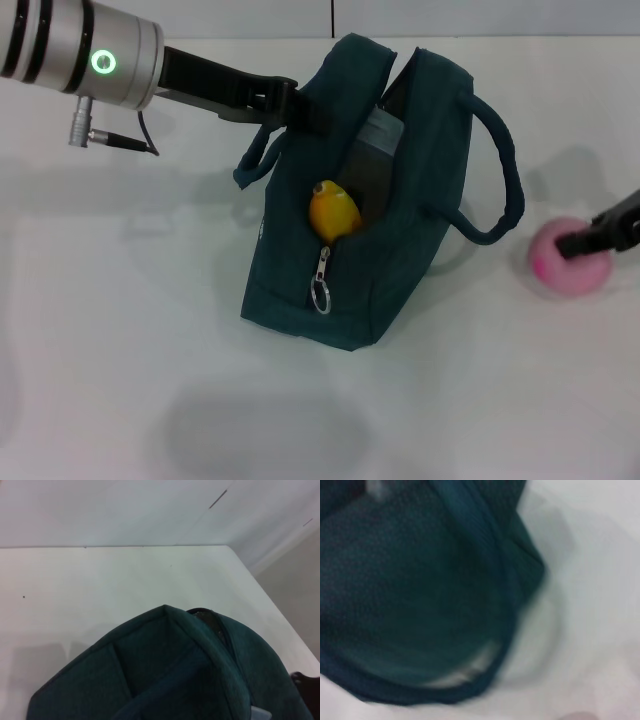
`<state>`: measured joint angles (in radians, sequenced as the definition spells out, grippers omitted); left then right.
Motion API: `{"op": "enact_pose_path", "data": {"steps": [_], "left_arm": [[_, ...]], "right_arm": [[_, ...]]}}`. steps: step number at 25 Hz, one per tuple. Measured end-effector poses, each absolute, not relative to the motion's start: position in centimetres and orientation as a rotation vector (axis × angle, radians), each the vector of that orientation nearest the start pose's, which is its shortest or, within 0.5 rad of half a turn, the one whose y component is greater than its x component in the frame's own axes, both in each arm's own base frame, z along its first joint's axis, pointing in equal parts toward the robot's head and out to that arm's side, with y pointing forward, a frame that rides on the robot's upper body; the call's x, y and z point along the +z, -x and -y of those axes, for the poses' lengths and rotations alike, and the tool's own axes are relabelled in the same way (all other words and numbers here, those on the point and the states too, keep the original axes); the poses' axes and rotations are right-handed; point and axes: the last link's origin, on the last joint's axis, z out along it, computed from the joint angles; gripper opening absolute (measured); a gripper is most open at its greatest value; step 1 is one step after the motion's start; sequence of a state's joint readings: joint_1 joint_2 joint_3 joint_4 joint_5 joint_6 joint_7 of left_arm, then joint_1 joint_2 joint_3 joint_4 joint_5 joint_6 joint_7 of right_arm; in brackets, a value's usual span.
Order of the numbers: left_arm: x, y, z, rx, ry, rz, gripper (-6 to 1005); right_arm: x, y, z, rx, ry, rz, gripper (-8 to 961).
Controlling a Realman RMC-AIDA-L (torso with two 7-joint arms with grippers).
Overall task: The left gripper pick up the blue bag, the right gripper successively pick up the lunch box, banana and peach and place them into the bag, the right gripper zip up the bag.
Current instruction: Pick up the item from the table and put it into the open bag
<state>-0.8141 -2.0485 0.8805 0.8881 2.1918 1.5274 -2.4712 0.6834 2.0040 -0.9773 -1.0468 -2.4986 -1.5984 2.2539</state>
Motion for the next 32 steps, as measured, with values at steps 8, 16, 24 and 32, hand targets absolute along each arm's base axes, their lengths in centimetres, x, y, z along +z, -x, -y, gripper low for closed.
{"op": "enact_pose_path", "data": {"steps": [8, 16, 24, 32], "left_arm": [[1.4, 15.4, -40.1, -0.374, 2.649, 1.453, 55], [1.7, 14.2, -40.3, -0.437, 2.658, 1.466, 55], [1.9, 13.9, -40.5, -0.455, 2.652, 1.481, 55], [3.0, 14.9, -40.9, -0.485, 2.600, 1.490, 55]], "right_arm": [[10.9, -19.9, -34.3, 0.830, 2.916, -1.053, 169], [8.9, -16.9, -34.6, 1.177, 2.877, -0.557, 117], [4.6, -14.5, -35.2, 1.087, 2.947, -0.344, 83], [9.2, -18.5, -33.7, 1.047, 2.805, -0.490, 43]]}}
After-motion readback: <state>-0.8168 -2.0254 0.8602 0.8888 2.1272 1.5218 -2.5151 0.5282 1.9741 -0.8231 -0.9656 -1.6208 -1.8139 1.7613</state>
